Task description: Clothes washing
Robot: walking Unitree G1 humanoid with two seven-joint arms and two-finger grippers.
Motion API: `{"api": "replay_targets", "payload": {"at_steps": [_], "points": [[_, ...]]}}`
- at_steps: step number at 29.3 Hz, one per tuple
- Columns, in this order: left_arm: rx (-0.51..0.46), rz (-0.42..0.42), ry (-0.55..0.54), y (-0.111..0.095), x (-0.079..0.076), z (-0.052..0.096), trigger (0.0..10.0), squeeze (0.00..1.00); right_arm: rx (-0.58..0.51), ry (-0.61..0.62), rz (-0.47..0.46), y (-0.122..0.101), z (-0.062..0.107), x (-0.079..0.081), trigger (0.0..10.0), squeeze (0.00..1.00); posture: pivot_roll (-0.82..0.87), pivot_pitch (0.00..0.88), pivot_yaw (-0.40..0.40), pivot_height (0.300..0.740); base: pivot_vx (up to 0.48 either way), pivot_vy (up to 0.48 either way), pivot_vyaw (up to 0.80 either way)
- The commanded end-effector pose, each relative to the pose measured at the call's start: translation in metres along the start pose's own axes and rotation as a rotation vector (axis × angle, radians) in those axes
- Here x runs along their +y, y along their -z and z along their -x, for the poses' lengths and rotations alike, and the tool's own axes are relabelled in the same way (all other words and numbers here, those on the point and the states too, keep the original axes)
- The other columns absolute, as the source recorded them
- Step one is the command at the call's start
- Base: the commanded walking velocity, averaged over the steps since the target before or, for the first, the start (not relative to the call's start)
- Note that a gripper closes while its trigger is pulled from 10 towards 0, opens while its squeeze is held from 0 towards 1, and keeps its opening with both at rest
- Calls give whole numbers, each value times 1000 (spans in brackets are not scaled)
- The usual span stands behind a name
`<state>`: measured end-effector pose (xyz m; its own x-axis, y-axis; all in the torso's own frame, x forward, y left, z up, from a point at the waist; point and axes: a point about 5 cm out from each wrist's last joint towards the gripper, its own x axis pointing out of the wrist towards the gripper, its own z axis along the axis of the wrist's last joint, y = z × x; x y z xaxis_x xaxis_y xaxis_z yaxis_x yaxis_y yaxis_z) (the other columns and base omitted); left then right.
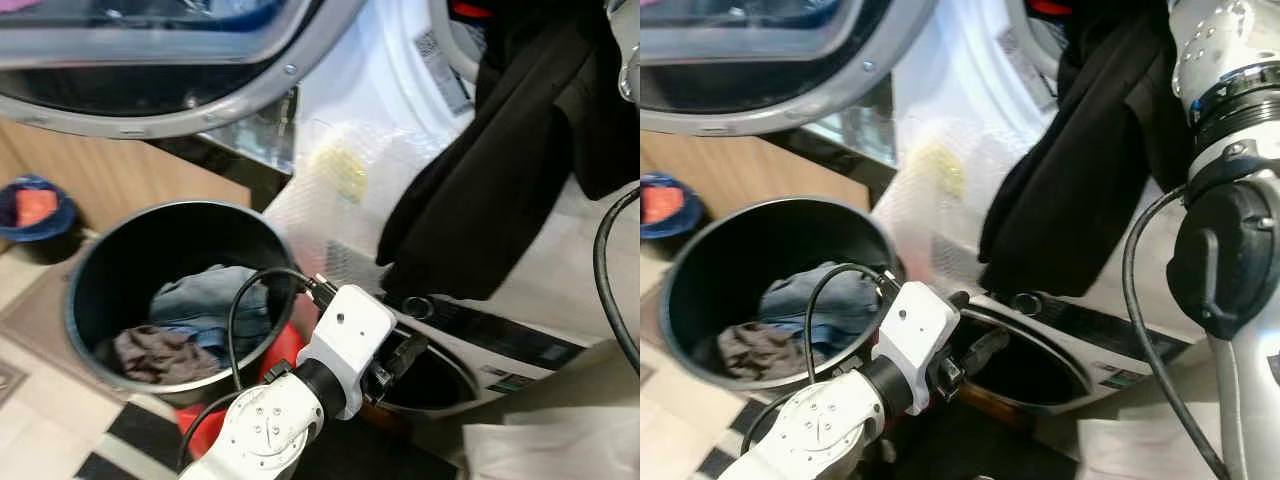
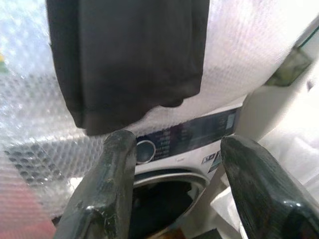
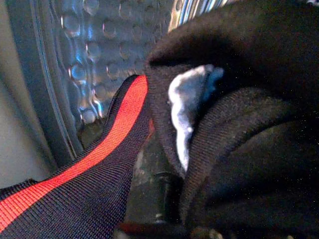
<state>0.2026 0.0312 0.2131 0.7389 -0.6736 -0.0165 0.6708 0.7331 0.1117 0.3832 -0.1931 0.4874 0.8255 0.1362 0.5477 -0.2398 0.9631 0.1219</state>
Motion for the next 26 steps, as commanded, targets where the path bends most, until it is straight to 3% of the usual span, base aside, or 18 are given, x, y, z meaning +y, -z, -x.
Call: {"api": "replay_targets", "payload": {"at_steps": [1,7,13,19,26], "points": [[-14,23,36,-3,-9,2,10000,0,-69,9,-25,-18,1,-4,10000,0,33,263,-198,740,0,0,0],[-12,26,31,-4,-10,3,10000,0,-125,39,-94,-27,0,-4,10000,0,39,254,-199,740,0,0,0],[-11,30,21,-4,-12,4,10000,0,-246,156,-138,-50,2,-10,10000,0,49,240,-205,740,0,0,0],[-12,47,5,-4,-15,5,10000,0,-403,214,-228,-79,7,-13,10000,0,65,215,-220,740,0,0,0],[-9,54,-16,-2,-15,6,10000,0,-505,248,-295,-99,13,-17,10000,0,78,197,-229,740,0,0,0]]}}
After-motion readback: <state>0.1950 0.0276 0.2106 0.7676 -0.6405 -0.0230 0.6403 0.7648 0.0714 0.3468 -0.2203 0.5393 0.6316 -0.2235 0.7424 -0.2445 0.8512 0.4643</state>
